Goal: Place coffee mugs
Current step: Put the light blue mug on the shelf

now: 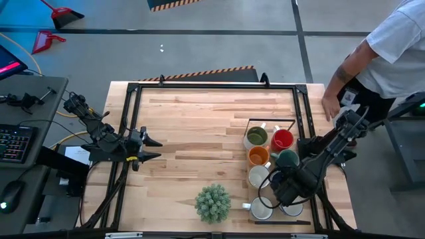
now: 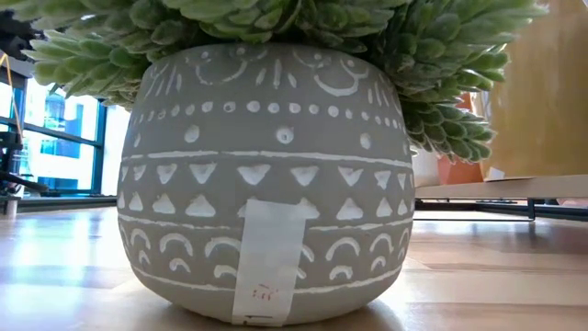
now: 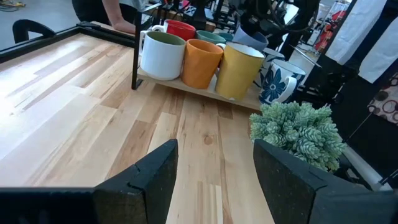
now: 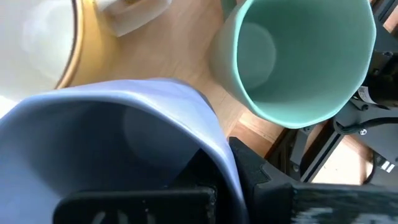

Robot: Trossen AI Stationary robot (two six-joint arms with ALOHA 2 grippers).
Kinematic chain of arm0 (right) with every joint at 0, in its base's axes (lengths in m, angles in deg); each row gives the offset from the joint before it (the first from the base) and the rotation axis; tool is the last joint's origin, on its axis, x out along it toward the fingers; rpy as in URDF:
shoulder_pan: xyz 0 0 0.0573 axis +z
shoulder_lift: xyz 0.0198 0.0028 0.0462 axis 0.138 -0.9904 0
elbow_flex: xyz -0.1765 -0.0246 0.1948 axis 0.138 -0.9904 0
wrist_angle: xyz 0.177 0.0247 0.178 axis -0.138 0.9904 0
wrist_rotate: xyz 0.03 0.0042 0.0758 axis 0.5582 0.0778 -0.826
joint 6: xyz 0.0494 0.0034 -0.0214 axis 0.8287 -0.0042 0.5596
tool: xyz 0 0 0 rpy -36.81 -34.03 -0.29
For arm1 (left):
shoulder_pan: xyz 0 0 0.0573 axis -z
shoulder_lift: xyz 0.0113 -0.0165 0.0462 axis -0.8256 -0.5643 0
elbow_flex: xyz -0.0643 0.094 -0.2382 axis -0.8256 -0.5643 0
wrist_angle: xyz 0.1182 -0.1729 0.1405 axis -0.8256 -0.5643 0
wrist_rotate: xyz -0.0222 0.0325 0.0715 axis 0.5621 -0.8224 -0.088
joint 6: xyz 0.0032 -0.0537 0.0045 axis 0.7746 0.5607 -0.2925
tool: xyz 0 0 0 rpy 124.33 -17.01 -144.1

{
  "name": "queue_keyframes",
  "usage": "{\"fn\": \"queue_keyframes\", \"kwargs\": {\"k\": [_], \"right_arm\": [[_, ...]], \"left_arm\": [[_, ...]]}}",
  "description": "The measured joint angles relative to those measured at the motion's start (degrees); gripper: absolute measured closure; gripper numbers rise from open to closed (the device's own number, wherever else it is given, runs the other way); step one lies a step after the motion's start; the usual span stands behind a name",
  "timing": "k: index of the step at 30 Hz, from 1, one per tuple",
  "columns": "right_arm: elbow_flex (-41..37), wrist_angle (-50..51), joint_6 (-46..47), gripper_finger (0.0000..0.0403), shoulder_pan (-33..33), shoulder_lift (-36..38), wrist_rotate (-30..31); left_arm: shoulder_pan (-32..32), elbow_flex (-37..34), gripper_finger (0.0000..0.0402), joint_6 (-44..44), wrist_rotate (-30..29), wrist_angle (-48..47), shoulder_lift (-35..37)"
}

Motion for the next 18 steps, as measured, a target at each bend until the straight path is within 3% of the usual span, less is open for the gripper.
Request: {"fn": "queue_keyframes", "kwargs": {"k": [18], "right_arm": [[0.0,-0.2,1.1,0.0403,0.0,-2.2,-1.2]], "left_arm": [[0.0,0.0,0.0204,0.0,2.1,0.0,0.0]]}}
